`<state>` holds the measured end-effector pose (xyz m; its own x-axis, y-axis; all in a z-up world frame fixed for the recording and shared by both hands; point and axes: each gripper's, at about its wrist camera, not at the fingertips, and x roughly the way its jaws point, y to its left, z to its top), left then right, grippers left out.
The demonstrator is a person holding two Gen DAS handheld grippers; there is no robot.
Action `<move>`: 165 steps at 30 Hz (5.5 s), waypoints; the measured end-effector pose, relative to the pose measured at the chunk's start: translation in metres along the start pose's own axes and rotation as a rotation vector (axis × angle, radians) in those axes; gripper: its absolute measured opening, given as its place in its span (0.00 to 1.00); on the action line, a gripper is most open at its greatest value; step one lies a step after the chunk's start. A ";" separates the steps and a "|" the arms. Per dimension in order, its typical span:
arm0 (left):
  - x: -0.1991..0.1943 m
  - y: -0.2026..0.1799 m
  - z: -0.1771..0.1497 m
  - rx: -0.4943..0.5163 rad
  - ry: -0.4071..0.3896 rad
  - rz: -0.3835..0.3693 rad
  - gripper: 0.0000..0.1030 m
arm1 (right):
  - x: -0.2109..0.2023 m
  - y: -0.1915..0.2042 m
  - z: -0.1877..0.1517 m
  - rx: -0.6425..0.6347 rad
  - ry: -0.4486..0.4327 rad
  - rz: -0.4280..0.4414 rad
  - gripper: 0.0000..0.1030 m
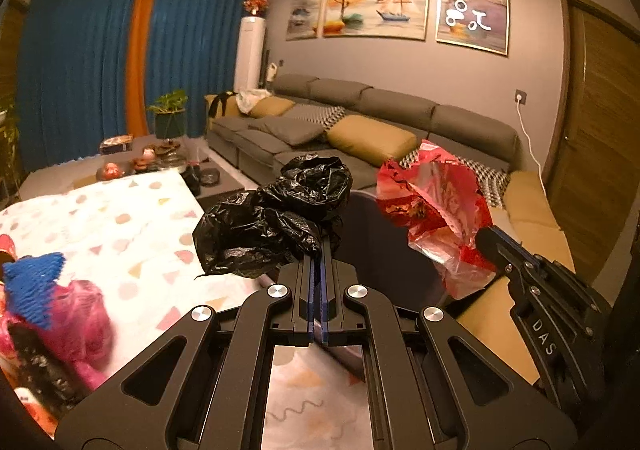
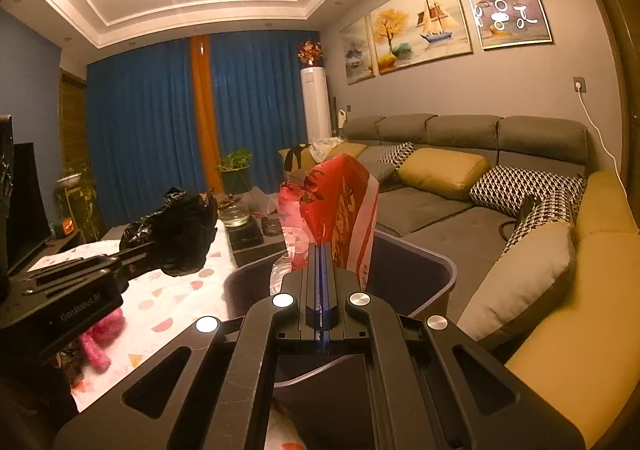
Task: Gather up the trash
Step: 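Open the right tool over the bin while the left tool releases the black bag, then return both tools to the table and grasp the paper cup with the left tool, then grasp the black plastic bag with the right tool while the left tool holds the cup, then carry the paper cup and black bag over the grey bin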
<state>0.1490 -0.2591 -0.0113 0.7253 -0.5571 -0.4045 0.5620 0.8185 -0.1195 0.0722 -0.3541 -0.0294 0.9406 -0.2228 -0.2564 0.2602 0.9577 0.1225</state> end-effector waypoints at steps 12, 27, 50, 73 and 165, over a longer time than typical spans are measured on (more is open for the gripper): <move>0.035 -0.004 0.006 -0.026 0.049 -0.075 0.01 | 0.019 -0.003 0.004 0.020 0.020 -0.012 0.01; 0.053 -0.008 0.006 -0.030 0.081 -0.123 0.02 | 0.027 0.002 0.004 0.019 0.027 -0.017 0.02; -0.037 0.045 -0.005 -0.137 -0.037 0.247 0.91 | -0.029 0.018 0.011 0.020 -0.067 -0.052 0.73; -0.201 0.140 -0.128 -0.187 0.007 0.553 0.90 | -0.074 0.156 -0.040 -0.069 0.058 0.286 0.77; -0.229 0.158 -0.080 -0.238 -0.015 0.507 0.02 | -0.074 0.174 -0.018 -0.117 0.116 0.442 0.02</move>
<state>0.0401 0.0085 -0.0100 0.8879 -0.0861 -0.4519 0.0374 0.9926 -0.1157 0.0441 -0.1679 -0.0064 0.9234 0.2265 -0.3100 -0.1923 0.9717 0.1369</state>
